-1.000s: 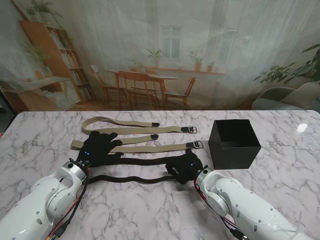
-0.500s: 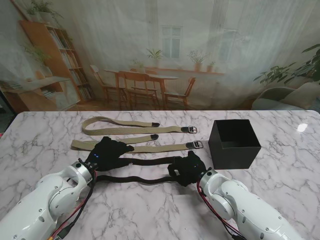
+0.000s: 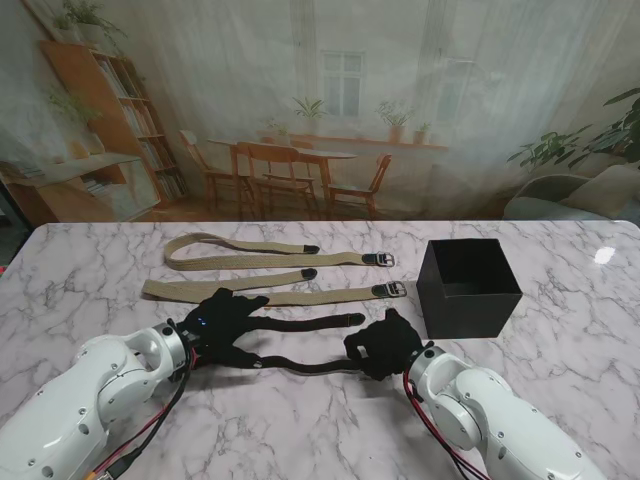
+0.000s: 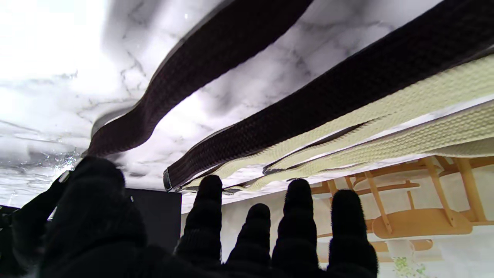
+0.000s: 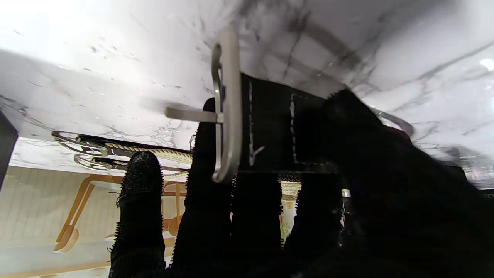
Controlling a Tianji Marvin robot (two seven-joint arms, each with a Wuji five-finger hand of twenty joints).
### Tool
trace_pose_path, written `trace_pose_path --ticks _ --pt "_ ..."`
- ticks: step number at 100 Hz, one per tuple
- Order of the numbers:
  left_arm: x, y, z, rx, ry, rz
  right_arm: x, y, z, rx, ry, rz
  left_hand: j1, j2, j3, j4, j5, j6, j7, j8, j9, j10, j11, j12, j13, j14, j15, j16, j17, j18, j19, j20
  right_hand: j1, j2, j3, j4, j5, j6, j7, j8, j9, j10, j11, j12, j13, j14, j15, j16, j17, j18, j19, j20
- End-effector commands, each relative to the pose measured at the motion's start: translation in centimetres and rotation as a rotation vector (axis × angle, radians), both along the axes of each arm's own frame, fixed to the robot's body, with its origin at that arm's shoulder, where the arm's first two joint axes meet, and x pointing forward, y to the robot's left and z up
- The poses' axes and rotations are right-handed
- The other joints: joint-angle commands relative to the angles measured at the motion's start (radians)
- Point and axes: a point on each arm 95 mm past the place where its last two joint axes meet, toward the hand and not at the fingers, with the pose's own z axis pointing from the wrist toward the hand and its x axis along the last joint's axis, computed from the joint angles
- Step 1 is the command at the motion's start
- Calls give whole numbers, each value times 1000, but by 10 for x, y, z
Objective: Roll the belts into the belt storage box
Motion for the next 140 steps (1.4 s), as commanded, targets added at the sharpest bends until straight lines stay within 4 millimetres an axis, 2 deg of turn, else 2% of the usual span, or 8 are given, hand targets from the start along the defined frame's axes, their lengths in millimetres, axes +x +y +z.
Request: trace_pose_path --ticks 1,13,35,53,62,73,96,140 --pt "-6 12 -11 37 40 10 -8 -3 -4 -10 12 2 -35 -26 -15 -26 41 -19 25 4 -49 -3 -32 -15 -41 10 -29 -16 -21 -5 -38 -15 81 80 62 18 56 -41 13 -9 65 5 65 33 11 -18 29 11 -2 11 3 -6" --pt "-12 24 -16 80 56 17 -13 -9 -3 -18 10 -6 -50 -54 -14 -27 94 -24 57 22 -49 -6 -38 -22 -48 9 -32 -25 -24 -4 -52 -15 82 79 62 18 56 -43 13 -6 64 6 65 37 12 -16 30 12 1 9 4 -5" --pt "-25 45 -26 195 59 45 -17 -19 -2 -37 -2 -30 -21 -123 5 -21 73 -31 47 23 -30 -5 -34 -26 -60 12 -40 -39 -29 -6 -76 -14 84 82 64 18 55 -44 13 2 64 8 67 44 14 -15 34 15 -3 12 1 -5" --pt "-32 60 -31 293 43 77 -20 -27 -1 -59 -12 -50 229 -94 49 4 188 -83 123 59 -6 -18 -23 -31 -61 2 -34 -54 -15 -18 -92 -3 83 82 66 18 55 -43 12 11 64 9 69 48 16 -18 36 17 -6 15 -3 -5" --pt "-34 69 -32 319 29 106 -23 -32 -2 -68 -16 -68 365 -141 65 -3 235 -119 236 200 24 -30 -7 -28 -53 -4 -24 -57 -5 -26 -78 2 85 82 68 18 55 -42 12 15 63 10 70 50 15 -16 37 18 -7 16 -4 -5" --pt "-38 81 -32 358 -6 145 -26 -39 -1 -83 -23 -88 454 -108 43 -11 295 -142 340 193 59 -43 21 -24 -44 -9 -13 -55 -4 -29 -53 -4 85 81 70 18 54 -40 13 22 63 10 72 52 15 -15 38 19 -11 19 -8 -6" --pt "-44 102 -30 417 -59 225 -31 -53 1 -115 -32 -131 470 -97 39 -17 358 -126 416 179 109 -52 60 -12 -29 -14 -4 -54 1 -35 -34 -6 88 79 78 17 54 -31 15 30 62 14 77 53 14 -15 37 19 -21 30 -21 -10" --pt "-70 149 -30 547 -129 375 -32 -62 -4 -139 -27 -182 468 -97 41 -16 356 -122 440 153 133 -51 75 -13 -18 -12 1 -55 9 -35 -17 -12 90 82 77 16 53 -26 15 33 58 21 84 55 14 -13 38 20 -21 31 -25 -13"
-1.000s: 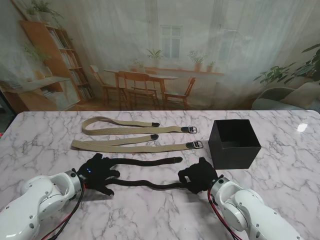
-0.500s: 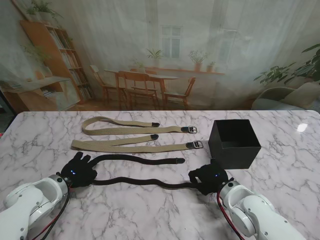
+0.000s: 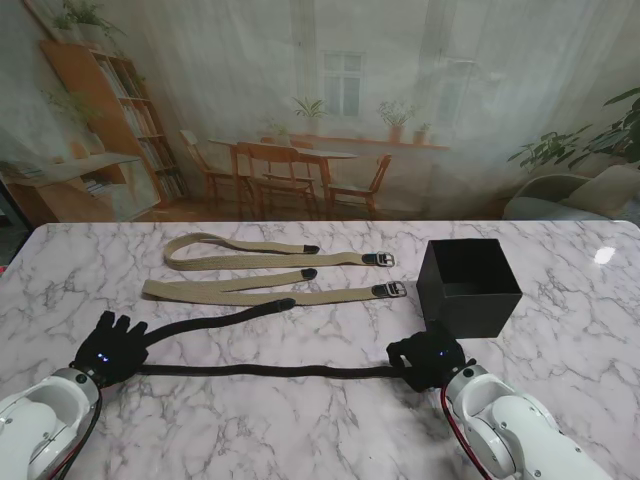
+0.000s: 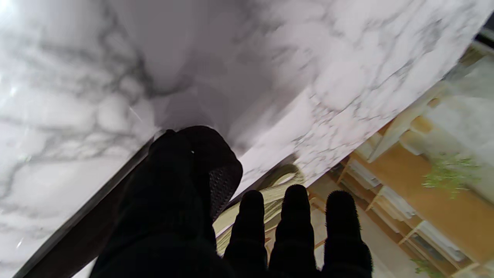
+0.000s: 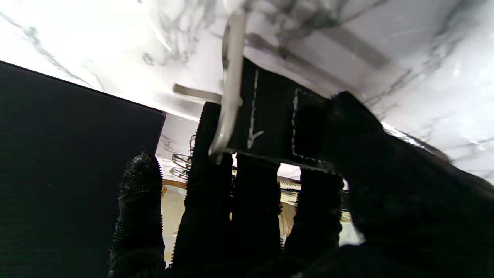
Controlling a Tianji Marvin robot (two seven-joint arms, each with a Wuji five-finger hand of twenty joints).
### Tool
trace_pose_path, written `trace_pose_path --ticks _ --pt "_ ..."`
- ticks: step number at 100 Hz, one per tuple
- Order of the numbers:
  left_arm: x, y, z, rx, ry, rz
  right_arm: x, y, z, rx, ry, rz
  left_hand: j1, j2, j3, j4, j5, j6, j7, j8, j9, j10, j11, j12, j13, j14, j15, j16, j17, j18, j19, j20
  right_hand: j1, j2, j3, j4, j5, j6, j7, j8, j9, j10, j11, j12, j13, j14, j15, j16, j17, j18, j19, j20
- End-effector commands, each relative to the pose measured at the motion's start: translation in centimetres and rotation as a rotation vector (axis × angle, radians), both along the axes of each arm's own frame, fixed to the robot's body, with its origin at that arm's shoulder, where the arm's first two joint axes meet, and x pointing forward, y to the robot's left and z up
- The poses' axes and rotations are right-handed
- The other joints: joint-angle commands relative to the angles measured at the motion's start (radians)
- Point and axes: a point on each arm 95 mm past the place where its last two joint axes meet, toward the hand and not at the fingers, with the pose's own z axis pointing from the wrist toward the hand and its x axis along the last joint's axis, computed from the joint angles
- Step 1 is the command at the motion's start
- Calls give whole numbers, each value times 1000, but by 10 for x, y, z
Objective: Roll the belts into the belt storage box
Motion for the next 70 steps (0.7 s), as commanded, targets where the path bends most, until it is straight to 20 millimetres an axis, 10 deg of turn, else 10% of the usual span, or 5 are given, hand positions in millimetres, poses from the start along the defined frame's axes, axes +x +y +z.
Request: trace_pose_path --ticks 1,70 --pt "-11 16 -9 38 14 44 -2 -7 -5 -19 10 -24 32 9 -7 -14 84 39 47 0 22 4 10 9 17 -1 19 -7 1 3 26 -11 91 72 78 27 53 -28 30 21 58 11 84 31 14 -12 38 18 -20 30 -7 -12" --pt "-20 17 -5 6 -74 35 -8 -34 -6 -34 -37 -123 48 36 -4 -13 49 61 88 42 70 13 27 33 38 8 31 1 0 13 53 -18 94 95 51 29 31 -35 26 32 38 -2 70 11 1 -4 32 15 -25 27 -8 -12"
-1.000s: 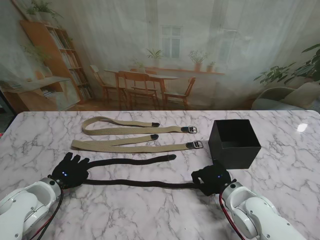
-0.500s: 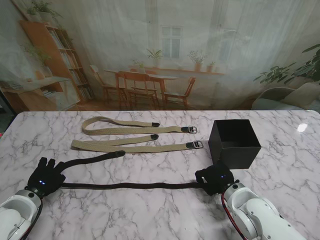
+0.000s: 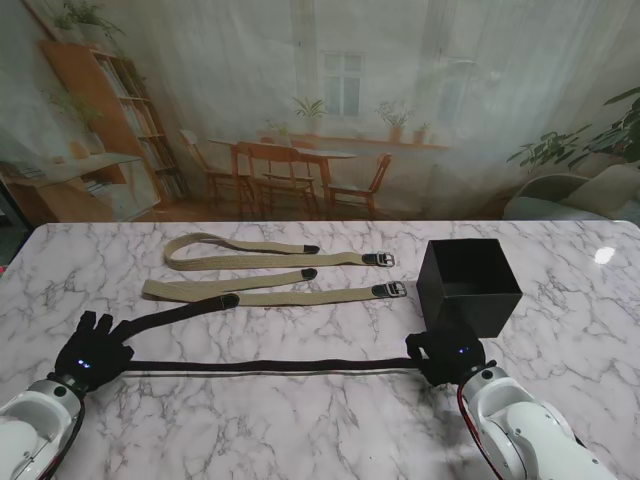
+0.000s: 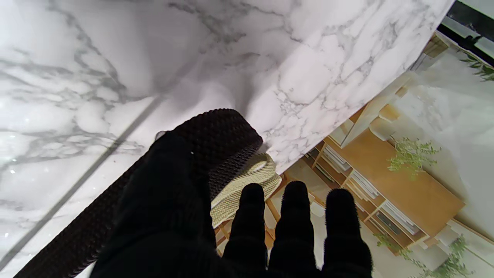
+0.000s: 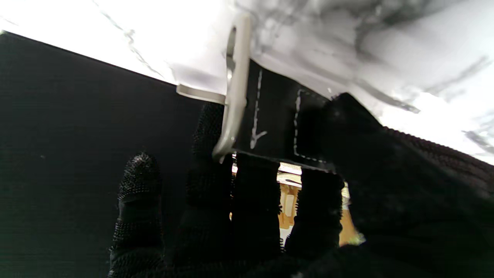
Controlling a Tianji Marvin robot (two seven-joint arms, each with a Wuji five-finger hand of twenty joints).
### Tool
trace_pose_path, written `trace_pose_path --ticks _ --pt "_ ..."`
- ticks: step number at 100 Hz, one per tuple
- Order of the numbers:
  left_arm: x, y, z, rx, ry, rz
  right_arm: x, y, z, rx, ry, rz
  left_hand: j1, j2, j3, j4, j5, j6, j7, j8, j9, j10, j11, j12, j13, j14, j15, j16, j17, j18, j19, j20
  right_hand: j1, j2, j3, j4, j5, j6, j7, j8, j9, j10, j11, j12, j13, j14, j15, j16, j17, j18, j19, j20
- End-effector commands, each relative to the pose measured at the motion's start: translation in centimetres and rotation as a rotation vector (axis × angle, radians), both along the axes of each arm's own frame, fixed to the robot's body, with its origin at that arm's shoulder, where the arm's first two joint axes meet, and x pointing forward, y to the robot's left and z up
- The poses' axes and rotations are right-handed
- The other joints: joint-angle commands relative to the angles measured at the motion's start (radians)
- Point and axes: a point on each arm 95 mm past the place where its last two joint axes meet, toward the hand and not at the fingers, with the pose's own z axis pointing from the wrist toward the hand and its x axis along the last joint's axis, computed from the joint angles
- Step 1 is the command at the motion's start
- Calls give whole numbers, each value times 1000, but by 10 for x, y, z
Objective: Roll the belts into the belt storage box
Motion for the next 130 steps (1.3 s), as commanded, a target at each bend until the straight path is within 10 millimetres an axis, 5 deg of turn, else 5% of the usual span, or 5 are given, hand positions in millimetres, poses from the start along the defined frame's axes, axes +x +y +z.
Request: trace_pose_path --ticks 1,38,87,109,130 --pt "0 2 -14 8 37 26 -4 -10 -15 -25 44 -28 48 23 1 -6 37 67 56 13 20 12 11 11 14 8 10 1 -7 13 17 -18 94 83 60 29 32 -35 47 32 37 -4 59 8 0 -4 30 5 -24 27 -8 -12" --pt "-2 -5 -14 -40 47 21 -6 -7 -22 -65 61 -12 -212 79 -43 -8 -169 195 -328 -144 -15 53 -26 2 9 25 -4 -9 -21 37 -10 -46 -94 92 -31 39 -66 88 -40 -114 -124 29 -129 -90 -84 30 -43 -28 -59 46 -23 0" --pt "-4 -21 56 -91 -115 -168 -12 -8 0 7 6 -2 -205 129 -28 -8 -156 199 -361 -161 29 53 -37 4 44 32 -8 -14 -3 57 -25 -49 -246 242 -160 161 -4 212 -290 -72 -318 115 -198 -186 -208 90 -74 -67 -66 31 -15 44" --pt "10 -45 75 -177 -138 -226 -16 -11 21 -24 -75 84 -138 194 -39 -14 -145 197 -355 -152 53 53 -38 8 60 33 -8 -14 6 60 -22 -47 -100 233 -70 109 -99 146 -365 -152 -380 103 -229 -226 -185 74 -76 -81 -4 -4 32 64" --pt "20 -65 78 -240 -152 -267 -18 -20 24 -106 -81 147 -93 208 -44 -20 -155 193 -341 -109 47 52 -42 11 59 33 -10 -12 4 61 -20 -47 79 239 114 182 -309 -24 -540 -296 -456 73 -282 -302 -192 44 -114 -93 12 -33 37 58"
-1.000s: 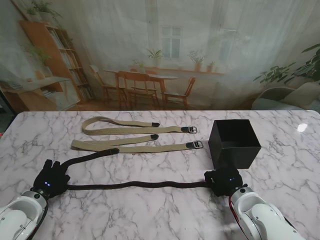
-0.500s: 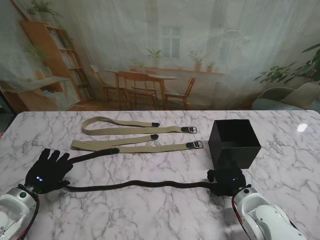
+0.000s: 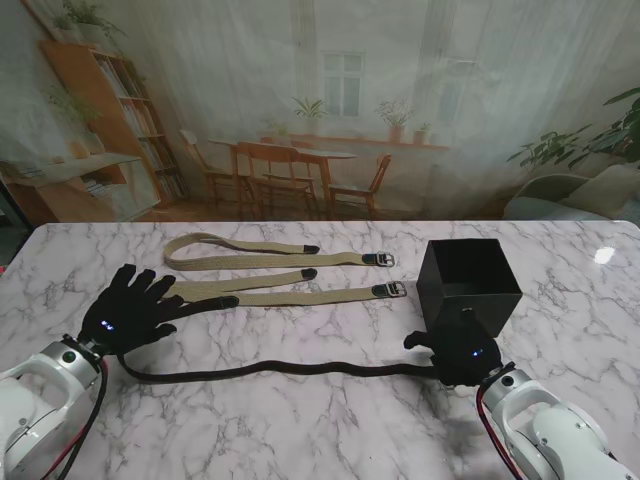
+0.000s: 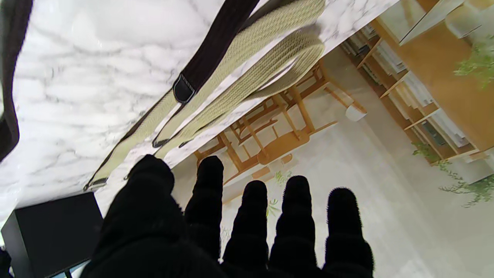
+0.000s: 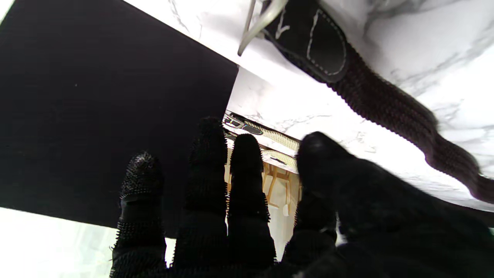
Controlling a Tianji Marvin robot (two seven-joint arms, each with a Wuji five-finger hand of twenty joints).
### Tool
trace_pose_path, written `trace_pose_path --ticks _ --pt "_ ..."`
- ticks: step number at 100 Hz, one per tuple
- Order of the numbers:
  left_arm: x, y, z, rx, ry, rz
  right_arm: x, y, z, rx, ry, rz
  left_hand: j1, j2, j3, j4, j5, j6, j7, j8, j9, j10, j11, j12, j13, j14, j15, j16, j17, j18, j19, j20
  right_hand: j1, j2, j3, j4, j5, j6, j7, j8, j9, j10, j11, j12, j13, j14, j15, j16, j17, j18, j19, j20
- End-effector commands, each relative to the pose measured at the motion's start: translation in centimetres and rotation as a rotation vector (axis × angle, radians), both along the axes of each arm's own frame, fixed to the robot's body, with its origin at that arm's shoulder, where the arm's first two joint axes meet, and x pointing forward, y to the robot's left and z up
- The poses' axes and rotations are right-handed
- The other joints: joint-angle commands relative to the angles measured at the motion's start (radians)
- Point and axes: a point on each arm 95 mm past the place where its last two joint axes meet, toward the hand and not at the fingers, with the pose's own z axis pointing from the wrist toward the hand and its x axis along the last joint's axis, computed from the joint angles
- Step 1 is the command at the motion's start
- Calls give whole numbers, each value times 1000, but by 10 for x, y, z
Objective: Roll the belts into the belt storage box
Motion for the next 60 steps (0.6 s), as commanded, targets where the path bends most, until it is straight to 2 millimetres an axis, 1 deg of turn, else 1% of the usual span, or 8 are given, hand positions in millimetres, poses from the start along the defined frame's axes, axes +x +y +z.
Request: trace_pose_path --ticks 1,5,17,21,34,49,57,60 --pt "1 -9 2 -21 -3 -11 -1 -6 -2 -38 11 12 36 46 -9 -28 0 19 10 19 9 25 -23 11 7 15 -10 -10 -6 43 -16 -10 84 14 67 21 -79 -75 -6 -97 -39 -13 -22 -30 1 -9 -45 -14 0 -11 13 10" --pt "2 -11 2 -27 -2 -11 -1 -9 -4 -46 14 28 44 44 -8 -29 0 17 12 27 7 26 -23 11 7 14 -11 -10 -6 44 -16 -10 130 9 96 22 -77 -98 7 -112 -70 -23 -39 -42 -22 -12 -70 -26 -6 -20 6 7" --pt "3 -15 0 -33 0 -12 2 -14 -10 45 55 66 55 44 -9 -31 -2 15 13 43 3 27 -24 11 7 15 -10 -10 -7 44 -17 -11 230 6 158 30 121 -141 52 -109 -181 5 -67 -80 -99 0 -126 -64 -51 -14 -30 -6" --pt "4 -15 0 -35 1 -12 2 -14 -12 73 73 75 59 42 -9 -31 -2 15 14 47 2 27 -24 11 5 15 -11 -10 -7 44 -17 -12 239 -4 192 30 174 -158 79 -93 -208 10 -57 -98 -118 3 -130 -73 -63 -9 -43 -7" --pt "3 -16 -1 -37 2 -10 2 -14 -16 111 111 101 61 43 -12 -32 1 15 14 57 0 26 -24 11 4 14 -11 -10 -9 44 -17 -12 260 -25 256 29 294 -202 133 -66 -218 -2 -55 -117 -143 17 -153 -95 -82 -2 -73 -16" --pt "2 -17 -2 -38 11 -11 5 -12 -21 117 146 97 47 40 -16 -32 15 14 16 65 -3 29 -26 10 2 15 -12 -10 -13 46 -21 -14 270 -37 301 23 370 -236 174 -43 -217 -14 -65 -130 -143 43 -189 -126 -87 14 -95 -26" --pt "2 -18 -4 -37 14 -12 6 -12 -23 115 159 87 31 48 -18 -32 13 16 10 63 -5 30 -27 10 1 15 -12 -11 -14 46 -22 -14 269 -30 295 20 360 -233 176 -39 -217 -8 -70 -133 -145 61 -208 -140 -86 23 -101 -30" --pt "2 -18 -4 -39 14 -12 7 -12 -23 105 164 81 28 50 -18 -32 13 17 8 62 -5 30 -28 10 1 15 -13 -11 -15 47 -23 -15 267 -25 284 19 338 -223 166 -41 -223 5 -74 -136 -145 68 -216 -146 -84 27 -103 -31"
